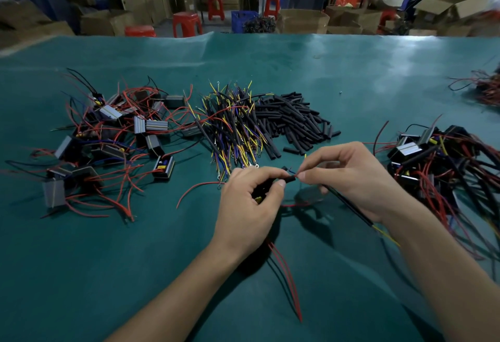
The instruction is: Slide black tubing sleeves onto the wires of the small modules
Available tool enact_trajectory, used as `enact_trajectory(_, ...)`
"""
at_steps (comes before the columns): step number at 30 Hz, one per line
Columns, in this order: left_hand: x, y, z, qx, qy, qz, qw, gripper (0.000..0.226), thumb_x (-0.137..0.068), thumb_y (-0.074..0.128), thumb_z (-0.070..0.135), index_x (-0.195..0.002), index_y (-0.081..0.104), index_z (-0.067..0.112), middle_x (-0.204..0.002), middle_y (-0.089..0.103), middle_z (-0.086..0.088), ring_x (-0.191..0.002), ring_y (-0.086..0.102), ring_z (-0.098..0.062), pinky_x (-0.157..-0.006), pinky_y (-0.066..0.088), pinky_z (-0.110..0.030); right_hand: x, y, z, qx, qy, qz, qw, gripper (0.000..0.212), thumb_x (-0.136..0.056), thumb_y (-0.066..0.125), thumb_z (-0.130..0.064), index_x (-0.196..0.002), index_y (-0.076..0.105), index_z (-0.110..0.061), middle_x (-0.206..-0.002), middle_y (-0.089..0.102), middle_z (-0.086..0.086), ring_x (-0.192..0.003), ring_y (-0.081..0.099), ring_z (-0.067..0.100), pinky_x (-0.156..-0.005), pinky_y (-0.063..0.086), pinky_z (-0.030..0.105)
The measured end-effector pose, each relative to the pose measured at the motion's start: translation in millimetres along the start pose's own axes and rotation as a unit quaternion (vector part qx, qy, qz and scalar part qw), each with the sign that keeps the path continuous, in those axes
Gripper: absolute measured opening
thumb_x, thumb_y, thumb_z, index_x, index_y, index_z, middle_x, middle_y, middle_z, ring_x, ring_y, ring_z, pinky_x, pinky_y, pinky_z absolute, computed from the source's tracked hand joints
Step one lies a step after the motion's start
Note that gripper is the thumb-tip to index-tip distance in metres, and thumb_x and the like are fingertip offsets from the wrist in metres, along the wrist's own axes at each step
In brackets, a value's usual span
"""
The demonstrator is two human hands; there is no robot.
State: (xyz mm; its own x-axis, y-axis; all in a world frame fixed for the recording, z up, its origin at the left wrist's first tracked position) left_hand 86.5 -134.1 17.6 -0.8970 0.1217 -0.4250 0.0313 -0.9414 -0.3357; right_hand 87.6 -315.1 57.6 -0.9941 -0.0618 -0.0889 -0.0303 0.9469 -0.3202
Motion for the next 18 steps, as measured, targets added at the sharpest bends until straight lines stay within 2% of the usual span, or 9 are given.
enact_trajectory(2,1.0,0.1,1.9,-0.019,0.013,0.001,1.0,0.016,-0.088,0.065,0.026,-0.096,0.078,0.031,-0.084,0.069,0.011,-0.093,0.057,-0.014,-0.083,0.042,-0.023,0.1,1.9,0.1,0.03,-0.012,0.009,0.999,0.009,-0.076,0.083,-0.007,-0.073,0.079,-0.015,-0.071,0.064,0.031,-0.062,0.049,0.025,-0.063,0.038,0.041)
enact_trajectory(5,2.1,-0.1,4.1,-0.047,0.031,0.009,0.998,0.016,-0.089,0.067,0.021,-0.098,0.079,0.028,-0.085,0.068,0.009,-0.094,0.054,-0.016,-0.083,0.04,-0.021,-0.6,3.4,0.8,0.054,-0.018,0.021,0.998,0.005,-0.07,0.084,-0.015,-0.071,0.08,-0.017,-0.07,0.066,0.022,-0.062,0.051,0.021,-0.064,0.038,0.038)
enact_trajectory(8,2.6,-0.7,2.8,-0.066,0.033,0.017,0.997,0.016,-0.091,0.07,0.015,-0.098,0.079,0.025,-0.098,0.064,0.009,-0.105,0.052,-0.015,-0.093,0.039,-0.021,-0.8,4.7,0.2,0.048,-0.025,0.019,0.998,0.012,-0.073,0.086,-0.006,-0.071,0.081,-0.017,-0.074,0.066,0.019,-0.065,0.053,0.02,-0.065,0.04,0.037)
enact_trajectory(10,3.2,-1.2,2.1,-0.072,0.026,0.03,0.997,0.013,-0.091,0.07,0.015,-0.096,0.079,0.023,-0.105,0.057,0.007,-0.11,0.048,-0.015,-0.099,0.038,-0.024,0.2,6.4,-1.0,0.052,-0.024,0.011,0.998,0.011,-0.074,0.086,-0.008,-0.072,0.081,-0.018,-0.08,0.066,0.021,-0.066,0.053,0.022,-0.064,0.04,0.037)
enact_trajectory(12,4.1,-1.4,3.2,-0.095,0.034,0.04,0.994,0.012,-0.091,0.069,0.017,-0.095,0.079,0.022,-0.104,0.052,0.005,-0.107,0.046,-0.017,-0.097,0.038,-0.025,0.7,7.7,0.3,0.051,-0.015,0.0,0.999,0.007,-0.076,0.086,-0.015,-0.072,0.081,-0.019,-0.08,0.064,0.026,-0.064,0.051,0.022,-0.063,0.04,0.037)
enact_trajectory(14,4.7,-1.0,5.1,-0.119,0.049,0.039,0.991,0.013,-0.091,0.067,0.02,-0.097,0.078,0.02,-0.098,0.052,0.004,-0.102,0.045,-0.019,-0.094,0.038,-0.027,0.0,7.1,3.7,0.053,0.0,-0.002,0.999,0.011,-0.082,0.081,-0.023,-0.072,0.08,-0.019,-0.07,0.061,0.022,-0.059,0.05,0.02,-0.062,0.04,0.036)
enact_trajectory(15,4.9,-0.7,5.8,-0.126,0.055,0.037,0.99,0.014,-0.092,0.066,0.021,-0.097,0.078,0.02,-0.096,0.053,0.005,-0.1,0.045,-0.019,-0.093,0.039,-0.03,-0.5,6.2,5.1,0.053,0.006,-0.003,0.999,0.014,-0.085,0.078,-0.024,-0.073,0.08,-0.018,-0.066,0.06,0.019,-0.057,0.05,0.02,-0.062,0.04,0.036)
enact_trajectory(18,4.4,-0.1,7.2,-0.127,0.063,0.035,0.989,0.015,-0.092,0.064,0.021,-0.097,0.078,0.02,-0.092,0.056,0.008,-0.097,0.046,-0.019,-0.09,0.042,-0.034,0.5,3.2,7.1,0.05,0.012,-0.027,0.998,0.01,-0.087,0.078,-0.019,-0.078,0.08,-0.015,-0.069,0.059,0.028,-0.058,0.05,0.022,-0.063,0.04,0.037)
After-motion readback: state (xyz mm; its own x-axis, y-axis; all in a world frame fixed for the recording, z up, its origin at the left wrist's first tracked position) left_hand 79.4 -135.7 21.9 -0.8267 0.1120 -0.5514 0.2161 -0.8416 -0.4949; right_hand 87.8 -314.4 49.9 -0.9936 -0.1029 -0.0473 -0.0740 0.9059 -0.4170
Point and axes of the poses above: each hand's wrist, its own x-axis away from the middle knuckle, its own y-axis out of the palm, z = x × y, the point moved 3 cm from there along -x, towards the middle knuckle
